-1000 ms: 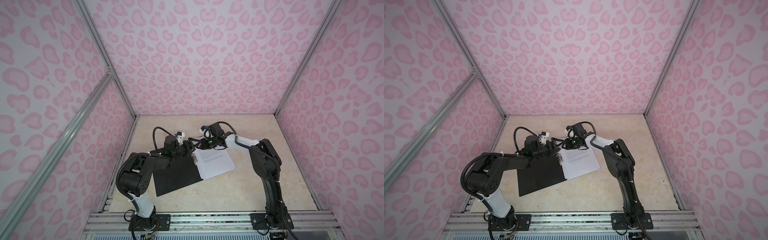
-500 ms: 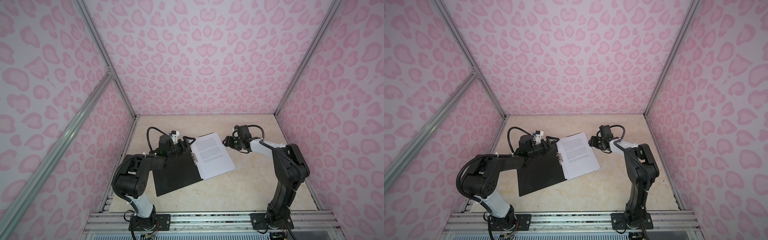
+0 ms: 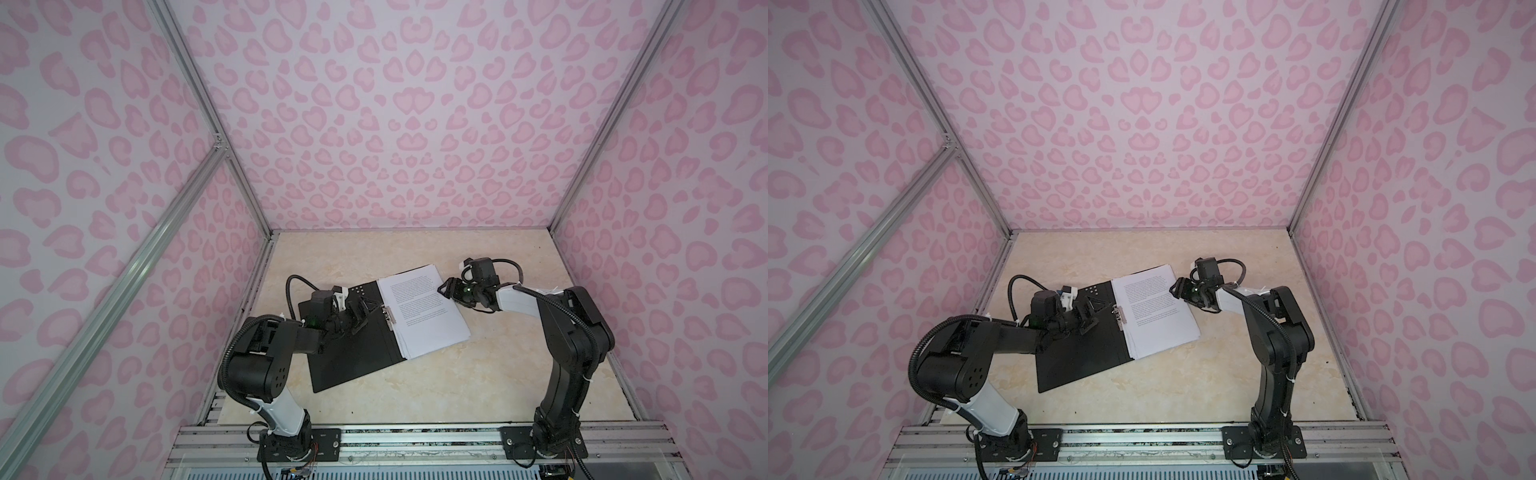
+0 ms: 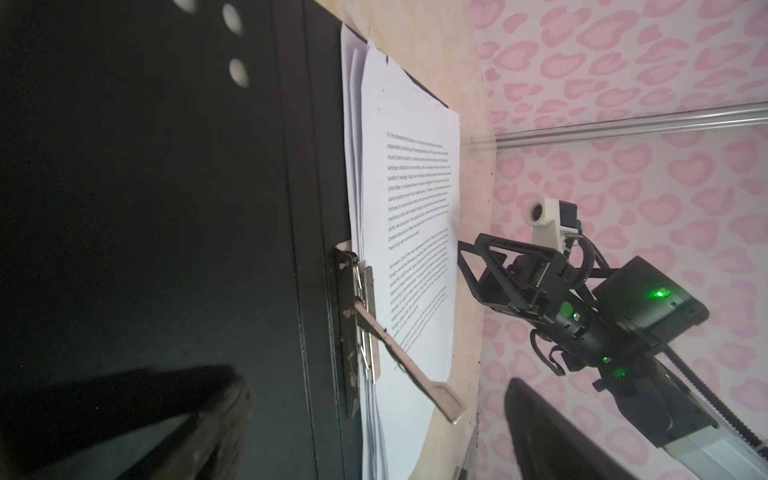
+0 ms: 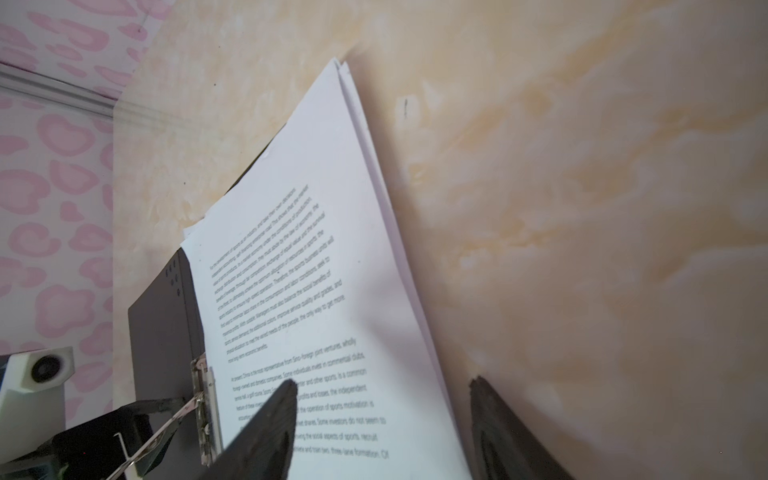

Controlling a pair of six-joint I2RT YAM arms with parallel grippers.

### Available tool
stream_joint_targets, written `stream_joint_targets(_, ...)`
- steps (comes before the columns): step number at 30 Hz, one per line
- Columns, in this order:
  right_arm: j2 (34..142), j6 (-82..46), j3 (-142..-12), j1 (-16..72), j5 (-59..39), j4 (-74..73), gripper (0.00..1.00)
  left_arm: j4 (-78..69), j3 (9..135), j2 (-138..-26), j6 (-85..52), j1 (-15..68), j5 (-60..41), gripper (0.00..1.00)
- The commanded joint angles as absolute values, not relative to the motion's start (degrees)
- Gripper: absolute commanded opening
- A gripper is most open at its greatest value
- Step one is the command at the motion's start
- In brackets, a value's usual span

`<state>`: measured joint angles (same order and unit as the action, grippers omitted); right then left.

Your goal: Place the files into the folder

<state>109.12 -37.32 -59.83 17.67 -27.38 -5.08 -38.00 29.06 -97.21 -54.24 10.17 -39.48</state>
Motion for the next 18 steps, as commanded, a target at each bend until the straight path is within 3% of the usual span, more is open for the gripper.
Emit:
stream_joint_targets(1, 108.10, -39.65, -58.55, 18.47, -30.23, -8.05, 0.65, -35.83, 27.28, -98.74, -53.82, 10.28, -36.60, 0.97)
stream_joint_targets(7, 107.82, -43.23, -56.70, 19.38, -32.67, -12.04, 0.64, -35.80, 25.33, -97.20, -54.14, 10.85, -35.44, 0.97)
stream_joint_targets(14, 106.87, -37.90, -57.98, 19.07, -24.85, -5.36, 0.68, -34.05, 23.69, -93.80, -54.01, 10.93, -35.51, 0.97)
stream_joint_targets(15, 106.18, -36.77, -58.05, 19.08, -21.66, -3.85, 0.73, -33.23, 23.43, -93.09, -53.60, 10.98, -35.49, 0.97)
stream_joint_targets(17, 104.72, -34.61, -58.09, 19.08, -17.17, -1.47, 0.97, -32.48, 22.74, -91.89, -53.22, 10.92, -35.42, 0.97)
stream_joint_targets(18, 103.79, -33.31, -58.52, 19.07, -15.00, 0.25, 0.97, -32.35, 22.31, -91.30, -53.26, 11.05, -35.50, 0.97)
